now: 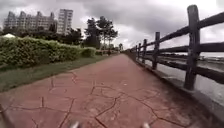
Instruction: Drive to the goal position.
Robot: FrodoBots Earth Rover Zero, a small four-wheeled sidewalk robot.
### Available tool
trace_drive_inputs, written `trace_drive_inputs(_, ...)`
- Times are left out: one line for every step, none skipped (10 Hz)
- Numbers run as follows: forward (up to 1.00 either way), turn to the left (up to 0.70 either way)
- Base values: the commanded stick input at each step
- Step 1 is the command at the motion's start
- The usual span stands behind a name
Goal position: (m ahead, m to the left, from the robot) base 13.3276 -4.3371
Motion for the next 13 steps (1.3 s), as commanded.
trace_drive_inputs(0.50, -0.13)
trace_drive_inputs(0.50, 0.00)
trace_drive_inputs(0.50, 0.00)
trace_drive_inputs(0.50, 0.00)
trace_drive_inputs(0.50, 0.00)
trace_drive_inputs(0.50, 0.01)
trace_drive_inputs(0.50, 0.03)
trace_drive_inputs(0.50, 0.00)
trace_drive_inputs(0.50, 0.00)
trace_drive_inputs(0.50, 0.03)
trace_drive_inputs(0.50, 0.04)
trace_drive_inputs(0.50, 0.00)
trace_drive_inputs(0.50, 0.00)
